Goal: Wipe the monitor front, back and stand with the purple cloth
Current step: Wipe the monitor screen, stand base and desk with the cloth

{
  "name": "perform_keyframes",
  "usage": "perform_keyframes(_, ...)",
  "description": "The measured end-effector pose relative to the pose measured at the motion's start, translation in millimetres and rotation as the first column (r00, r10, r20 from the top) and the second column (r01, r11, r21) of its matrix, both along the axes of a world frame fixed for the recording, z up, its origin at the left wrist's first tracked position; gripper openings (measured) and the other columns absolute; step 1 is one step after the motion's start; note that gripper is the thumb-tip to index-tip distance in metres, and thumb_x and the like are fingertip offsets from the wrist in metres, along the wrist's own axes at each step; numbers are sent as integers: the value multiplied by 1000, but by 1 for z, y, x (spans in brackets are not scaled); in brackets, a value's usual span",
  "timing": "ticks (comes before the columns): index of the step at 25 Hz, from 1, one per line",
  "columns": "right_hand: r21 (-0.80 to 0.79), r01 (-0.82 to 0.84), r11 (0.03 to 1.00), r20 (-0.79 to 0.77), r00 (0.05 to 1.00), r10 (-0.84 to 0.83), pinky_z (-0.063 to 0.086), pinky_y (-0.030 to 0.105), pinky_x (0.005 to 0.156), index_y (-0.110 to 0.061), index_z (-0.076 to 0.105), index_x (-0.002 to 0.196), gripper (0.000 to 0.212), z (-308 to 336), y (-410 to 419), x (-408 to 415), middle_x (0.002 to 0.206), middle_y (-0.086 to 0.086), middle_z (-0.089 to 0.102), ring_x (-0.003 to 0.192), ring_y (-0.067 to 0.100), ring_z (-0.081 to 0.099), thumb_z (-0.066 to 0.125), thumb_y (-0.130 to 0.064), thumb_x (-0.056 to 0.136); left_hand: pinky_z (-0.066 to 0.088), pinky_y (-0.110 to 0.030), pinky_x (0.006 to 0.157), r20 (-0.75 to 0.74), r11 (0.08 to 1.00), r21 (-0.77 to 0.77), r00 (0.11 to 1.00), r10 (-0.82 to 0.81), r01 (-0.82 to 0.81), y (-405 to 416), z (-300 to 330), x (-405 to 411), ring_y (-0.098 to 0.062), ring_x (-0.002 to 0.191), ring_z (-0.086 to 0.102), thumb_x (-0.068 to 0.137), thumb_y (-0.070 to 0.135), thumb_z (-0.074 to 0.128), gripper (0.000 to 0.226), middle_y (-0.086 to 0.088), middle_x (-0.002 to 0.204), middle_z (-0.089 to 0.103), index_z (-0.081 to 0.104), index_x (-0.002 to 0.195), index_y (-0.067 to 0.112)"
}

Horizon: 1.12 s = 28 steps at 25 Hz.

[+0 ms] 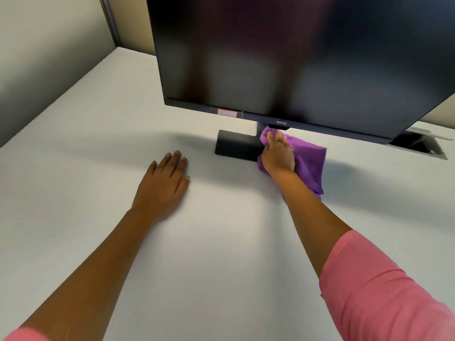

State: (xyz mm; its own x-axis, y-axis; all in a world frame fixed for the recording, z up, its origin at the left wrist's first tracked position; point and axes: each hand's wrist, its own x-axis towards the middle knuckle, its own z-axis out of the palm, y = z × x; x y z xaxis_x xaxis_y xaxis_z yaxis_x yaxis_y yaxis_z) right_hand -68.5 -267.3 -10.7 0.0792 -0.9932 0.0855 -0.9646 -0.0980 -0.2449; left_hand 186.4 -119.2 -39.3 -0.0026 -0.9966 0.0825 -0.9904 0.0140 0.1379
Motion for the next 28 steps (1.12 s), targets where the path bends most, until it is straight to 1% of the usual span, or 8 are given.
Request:
perform_keyframes(4,-35,-249,968,-71,967,247,31,39,111,-14,31,145,44,-3,10,3,154,5,27,139,27,31,34,-12,101,18,-42,114,-41,999,-28,999,16,-17,0,-2,-1,-23,145,19,90,47,3,72,-5,157,22,30,147,14)
perform_keyframes(10,-50,-17,999,-86,996,12,35,43,108,-7,32,142,44,-4,-2,-13,150,12,32,136,33,34,35,-8,99,18,-41,114,-49,999,-48,999,9,-12,1,-6,1,-21,145,20,92,47,4,69,-4,157,22,31,147,16)
perform_keyframes(13,-63,15,998,-55,998,-18,34,45,109,-5,35,141,45,-4,-17,5,145,16,39,135,35,33,37,-5,96,17,-41,114,-41,999,-49,999,12,-14,2,-5,1,-22,145,20,92,47,4,69,-3,157,22,30,148,16)
perform_keyframes(17,-92,-34,995,-46,998,30,33,41,108,-5,34,142,47,0,-24,22,143,16,43,133,33,38,34,-4,95,16,-41,115,-47,998,-56,999,13,-16,2,-6,0,-21,145,19,91,48,2,71,-3,158,21,30,148,16)
perform_keyframes(20,-146,-120,982,-84,991,109,36,39,106,-6,46,135,43,-1,-17,23,145,14,41,131,32,40,36,-2,94,15,-40,115,-41,998,-55,999,13,-15,1,-6,0,-21,145,17,90,48,1,72,-3,158,20,28,149,16)
perform_keyframes(23,-188,-175,966,-5,984,177,43,40,100,-2,51,129,36,-3,-3,23,138,16,50,123,34,50,40,-4,95,15,-40,115,-41,999,-52,999,12,-14,2,-4,0,-20,145,16,90,48,1,72,-3,158,19,28,149,16)
perform_keyframes(26,-177,-249,952,33,966,258,48,41,95,-4,45,135,38,-1,18,18,135,17,52,115,36,56,41,-6,97,14,-39,115,-53,999,-45,999,11,-14,3,-3,0,-19,146,16,90,48,0,73,-3,158,19,28,149,16)
perform_keyframes(28,-94,-352,931,-46,936,349,41,39,103,-11,33,144,47,-1,31,6,148,10,37,128,31,47,40,-10,98,13,-38,116,-67,999,-33,998,11,-13,3,-2,-1,-18,146,14,89,48,0,73,-1,159,17,26,149,17)
